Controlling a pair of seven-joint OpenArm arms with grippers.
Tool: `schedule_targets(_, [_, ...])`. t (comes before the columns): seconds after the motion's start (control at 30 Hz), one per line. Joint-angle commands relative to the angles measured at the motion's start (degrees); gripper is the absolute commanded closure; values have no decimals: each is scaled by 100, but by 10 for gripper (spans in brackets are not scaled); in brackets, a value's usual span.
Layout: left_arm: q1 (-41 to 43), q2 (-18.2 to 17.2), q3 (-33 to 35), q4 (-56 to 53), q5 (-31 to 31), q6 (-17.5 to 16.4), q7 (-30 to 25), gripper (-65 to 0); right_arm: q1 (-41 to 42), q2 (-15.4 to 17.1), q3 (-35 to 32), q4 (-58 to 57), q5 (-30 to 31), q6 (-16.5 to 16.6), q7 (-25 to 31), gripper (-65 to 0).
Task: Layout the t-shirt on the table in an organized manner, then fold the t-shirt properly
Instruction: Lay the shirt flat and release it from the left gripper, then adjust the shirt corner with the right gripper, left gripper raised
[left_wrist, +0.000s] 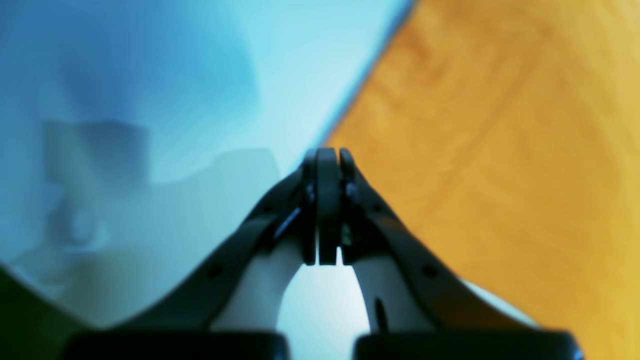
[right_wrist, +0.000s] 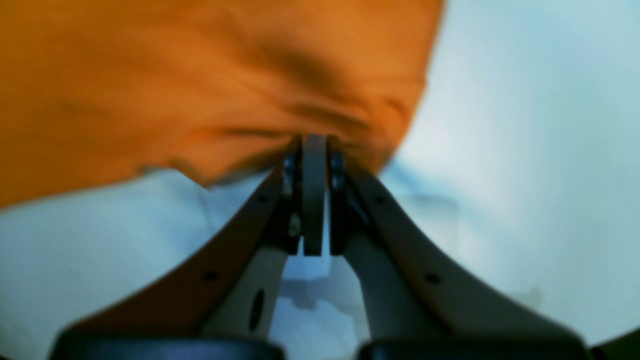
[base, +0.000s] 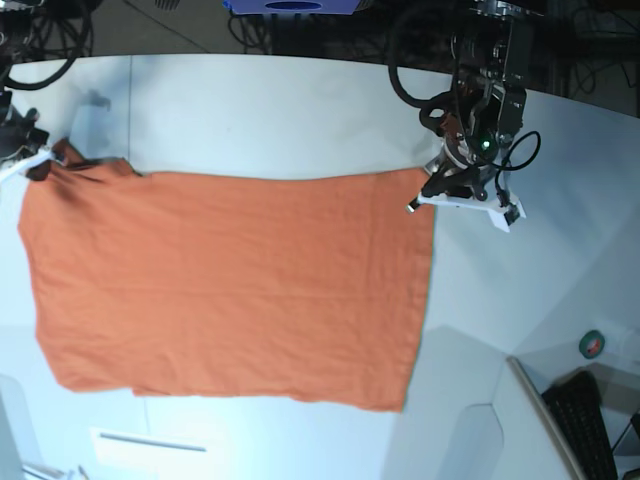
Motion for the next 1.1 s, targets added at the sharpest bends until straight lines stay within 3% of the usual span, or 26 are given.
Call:
schedule_targets(0.0, [55,-62,-52,152,72,-29,-111,0,-25,-20,239,113,9,15,120,0])
schedule_targets(0.13, [354,-62,-474,248,-403,-29,-120,0,1,-363,828,104,9,15,120,0])
schedule_targets(0.27, [512,-53,-948,205,-772,-60,-120,0,63,-336,819,51,9,15,120,0])
schedule_targets(0.37, [556,-79,-1036,240,-772,-385,-120,0,159,-125,476,51,-9,24,128,0])
schedule_targets(0.5, [565,-62,-1309,222,-772,-412,-120,0,388,279,-359,-89,-9,24,128,0])
schedule_targets(0.63, [574,-62,-1520,222,-772,-412,-111,0,696,481,-939,-643,-9,-11,120,0])
schedule_targets(1.07, [741,-62,-2311,125,-772,-412,-76,0,326,473,-1194,-1065,-9,-20,120,0])
